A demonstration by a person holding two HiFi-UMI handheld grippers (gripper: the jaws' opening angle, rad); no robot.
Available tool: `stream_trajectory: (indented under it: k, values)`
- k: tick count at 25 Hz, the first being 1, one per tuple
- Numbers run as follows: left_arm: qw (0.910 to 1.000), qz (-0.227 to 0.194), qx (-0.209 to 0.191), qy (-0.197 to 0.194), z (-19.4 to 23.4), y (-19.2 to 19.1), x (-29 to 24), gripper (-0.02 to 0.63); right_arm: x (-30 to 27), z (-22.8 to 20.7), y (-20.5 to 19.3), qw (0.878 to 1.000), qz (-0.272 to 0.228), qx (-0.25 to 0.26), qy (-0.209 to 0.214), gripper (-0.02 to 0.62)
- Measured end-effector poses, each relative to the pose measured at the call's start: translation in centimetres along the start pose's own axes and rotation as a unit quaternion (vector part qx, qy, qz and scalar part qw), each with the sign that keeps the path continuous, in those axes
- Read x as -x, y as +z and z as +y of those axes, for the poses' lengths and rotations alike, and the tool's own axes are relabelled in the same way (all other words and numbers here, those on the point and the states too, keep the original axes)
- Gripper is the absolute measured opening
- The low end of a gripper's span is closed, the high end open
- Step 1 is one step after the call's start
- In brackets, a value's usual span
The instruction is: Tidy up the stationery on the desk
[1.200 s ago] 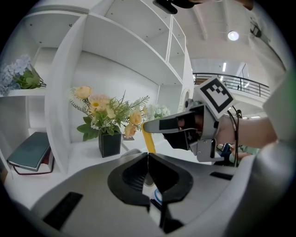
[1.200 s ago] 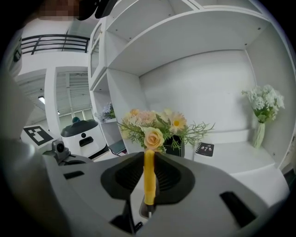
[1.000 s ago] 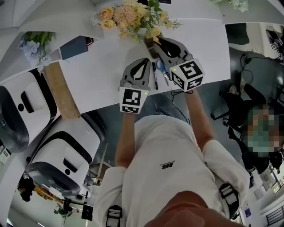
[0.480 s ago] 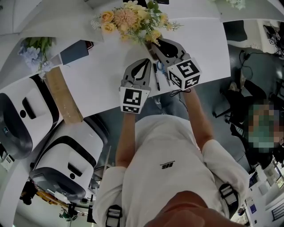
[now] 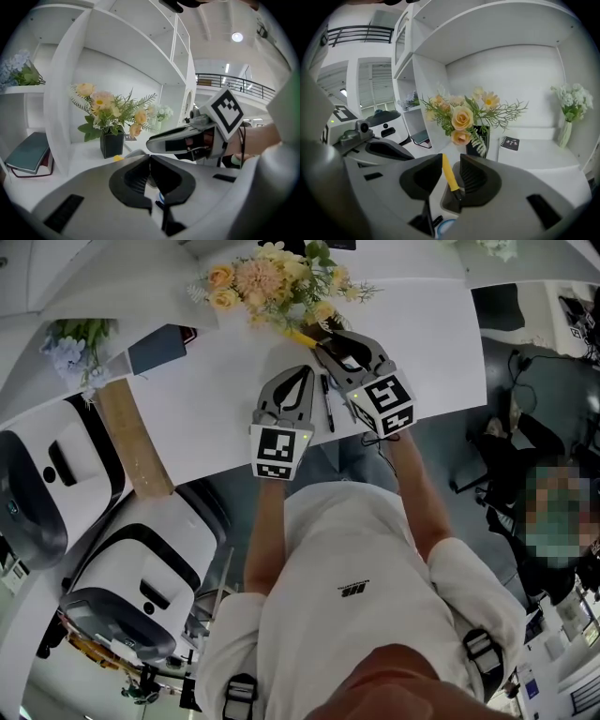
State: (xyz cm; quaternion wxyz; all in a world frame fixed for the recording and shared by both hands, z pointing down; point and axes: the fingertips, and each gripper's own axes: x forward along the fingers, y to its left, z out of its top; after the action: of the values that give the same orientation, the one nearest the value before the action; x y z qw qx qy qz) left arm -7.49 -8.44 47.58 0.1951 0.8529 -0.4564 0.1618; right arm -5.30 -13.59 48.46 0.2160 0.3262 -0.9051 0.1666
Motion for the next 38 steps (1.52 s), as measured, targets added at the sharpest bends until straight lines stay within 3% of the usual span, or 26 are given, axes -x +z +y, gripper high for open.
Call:
stream_trajectory:
  k: [13, 23, 38]
  values:
    - [0.9996, 0.028, 0.006, -0.001, -1.3, -2.2, -1.5, 0.0, 4.8, -2.3, -6.6, 0.997, 0.052, -0.049, -0.03, 0.078]
    - [0.9981, 0.051, -0.005, -0.034, -2.8, -4.7, -3.0, 0.0, 4.2, -2.0, -11.5, 0.992, 0.093, -0.07, -0.042, 0.075]
    - [0.9945, 0.08, -0.018, -0.066, -3.5, -7.4, -4.2, 0.0, 2.1, -0.9, -15.4, 0.985, 0.147, -0.087, -0.038, 0.075]
